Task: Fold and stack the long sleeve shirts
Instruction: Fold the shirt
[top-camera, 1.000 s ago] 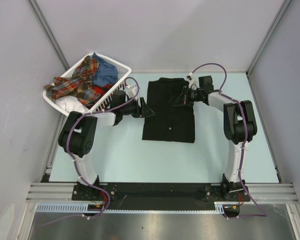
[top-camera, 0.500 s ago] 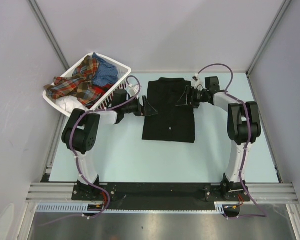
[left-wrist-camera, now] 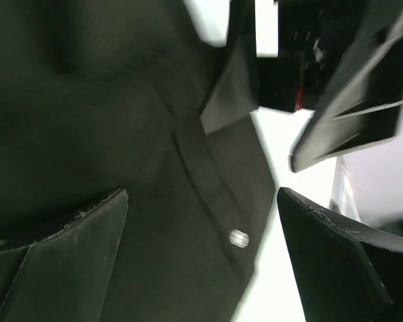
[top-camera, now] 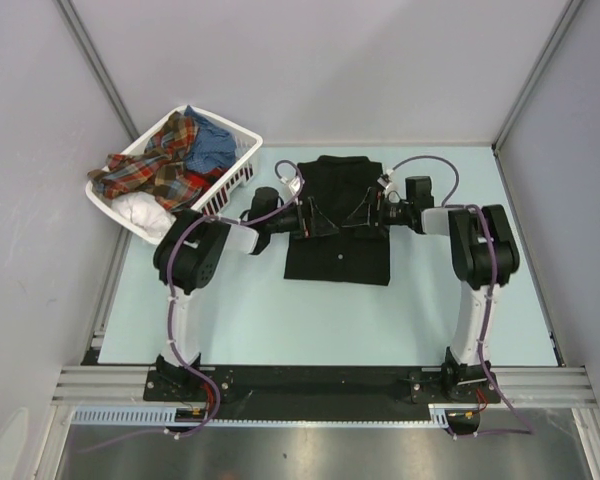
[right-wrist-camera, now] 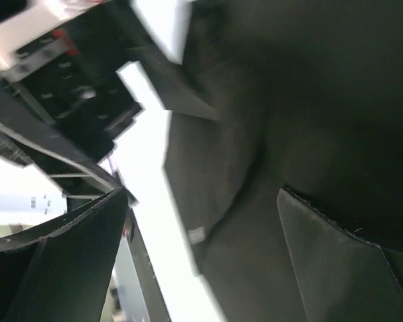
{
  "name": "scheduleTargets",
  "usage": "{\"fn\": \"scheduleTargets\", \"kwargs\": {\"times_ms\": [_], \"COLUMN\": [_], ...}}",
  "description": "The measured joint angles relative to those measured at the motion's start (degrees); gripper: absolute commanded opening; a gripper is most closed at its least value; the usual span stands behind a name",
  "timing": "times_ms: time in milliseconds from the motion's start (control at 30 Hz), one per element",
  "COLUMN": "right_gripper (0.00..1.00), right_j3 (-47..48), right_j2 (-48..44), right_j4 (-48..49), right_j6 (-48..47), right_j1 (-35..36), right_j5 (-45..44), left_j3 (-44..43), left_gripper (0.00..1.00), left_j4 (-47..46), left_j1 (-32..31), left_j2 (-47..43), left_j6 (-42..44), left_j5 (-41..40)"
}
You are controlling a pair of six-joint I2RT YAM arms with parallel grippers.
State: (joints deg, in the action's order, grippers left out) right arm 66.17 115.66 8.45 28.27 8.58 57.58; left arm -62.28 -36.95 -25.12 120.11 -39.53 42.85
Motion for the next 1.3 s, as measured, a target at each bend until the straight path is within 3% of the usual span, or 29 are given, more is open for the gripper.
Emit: {"fn": "scheduleTargets", "kwargs": {"times_ms": [167, 533, 767, 900, 1067, 1200, 1300], "right_gripper": [1.0, 1.0, 1.0, 1.0, 1.0, 1.0, 1.0], "right_j3": [6.64, 7.85, -4.83, -15.58, -21.73, -23.5, -23.19], "right_j2": [9.79, 12.22, -3.93, -15.13, -11.17, -2.73, -1.31], "right_j4": [4.44, 12.9, 13.0, 17.75, 23.17, 28.26, 30.82], "right_j6": [6.64, 14.21, 17.29, 21.59, 25.57, 28.83, 29.55], "right_j1": [-3.04, -3.87, -2.75, 2.62, 7.5, 5.46, 3.23], "right_j5": [5.99, 6.29, 4.5, 4.57, 5.03, 7.13, 9.79], "left_j3": [-3.63, 1.97, 11.93, 17.92, 21.86, 24.13, 24.68], "left_gripper": [0.99, 0.98, 0.99, 0.99, 0.99, 0.99, 0.98], "left_j4": [-1.14, -5.88, -4.46, -6.21, -8.68, -11.41, -14.27], "left_j1": [2.91, 7.69, 6.82, 1.46, -5.86, -4.48, -2.21], "left_j2": [4.52, 2.27, -10.88, -18.14, -15.87, -9.2, -8.28], "left_j6": [-2.69, -5.92, -5.51, -7.67, -10.45, -14.1, -15.96], "left_j5": [-3.56, -5.05, -1.22, 1.33, 3.56, 4.11, 5.4]}}
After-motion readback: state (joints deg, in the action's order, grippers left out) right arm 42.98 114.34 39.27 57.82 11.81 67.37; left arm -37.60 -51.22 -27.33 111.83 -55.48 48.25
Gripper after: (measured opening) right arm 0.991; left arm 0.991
